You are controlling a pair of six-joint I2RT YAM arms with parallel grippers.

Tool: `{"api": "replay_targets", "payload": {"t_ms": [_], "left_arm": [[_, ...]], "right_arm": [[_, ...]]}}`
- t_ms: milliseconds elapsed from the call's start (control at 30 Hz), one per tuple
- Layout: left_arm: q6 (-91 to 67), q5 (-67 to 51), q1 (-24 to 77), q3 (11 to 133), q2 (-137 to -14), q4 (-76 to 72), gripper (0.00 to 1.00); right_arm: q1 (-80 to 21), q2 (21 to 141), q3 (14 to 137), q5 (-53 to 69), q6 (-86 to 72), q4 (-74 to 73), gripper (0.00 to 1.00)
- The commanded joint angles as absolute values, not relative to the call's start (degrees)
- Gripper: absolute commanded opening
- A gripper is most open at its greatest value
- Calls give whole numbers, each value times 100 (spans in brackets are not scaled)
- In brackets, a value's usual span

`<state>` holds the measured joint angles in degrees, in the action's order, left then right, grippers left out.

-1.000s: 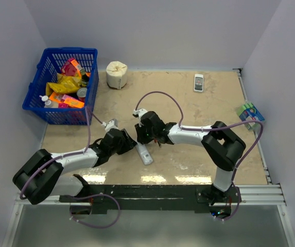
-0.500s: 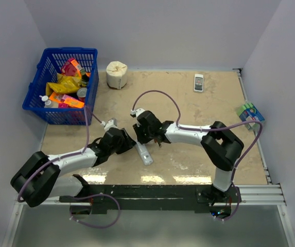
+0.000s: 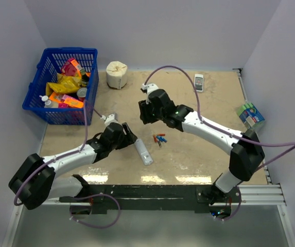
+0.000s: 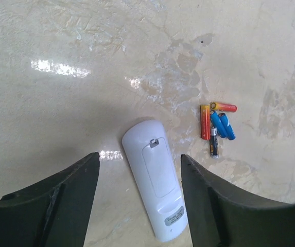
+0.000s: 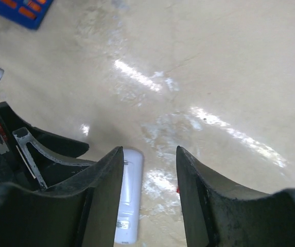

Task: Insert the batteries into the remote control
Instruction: Load the battery cover into the remote control.

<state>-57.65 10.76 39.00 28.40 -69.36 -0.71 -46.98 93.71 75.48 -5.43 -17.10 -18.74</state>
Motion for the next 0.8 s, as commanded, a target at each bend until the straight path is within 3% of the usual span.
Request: {"api": "replay_targets", "payload": {"t_ms": [0, 267, 633, 767], "left_arm": [[-5468, 1152, 3876, 3488, -7426, 342, 69], [-5221, 1169, 4113, 4412, -8516, 1169, 62], [-5185, 1204, 4368, 4632, -9123, 1669, 49], [-5387, 1362, 4368, 4483, -8791, 1766, 44]], "right_arm": [[-4386, 8774, 7086, -1011, -1907, -1978, 49], [-4043, 8025, 6425, -1125, -1995, -1934, 49], [-3885, 7585, 6108, -765, -1802, -2048, 49], [-3894, 7541, 6073, -423, -1723, -2109, 49]]}}
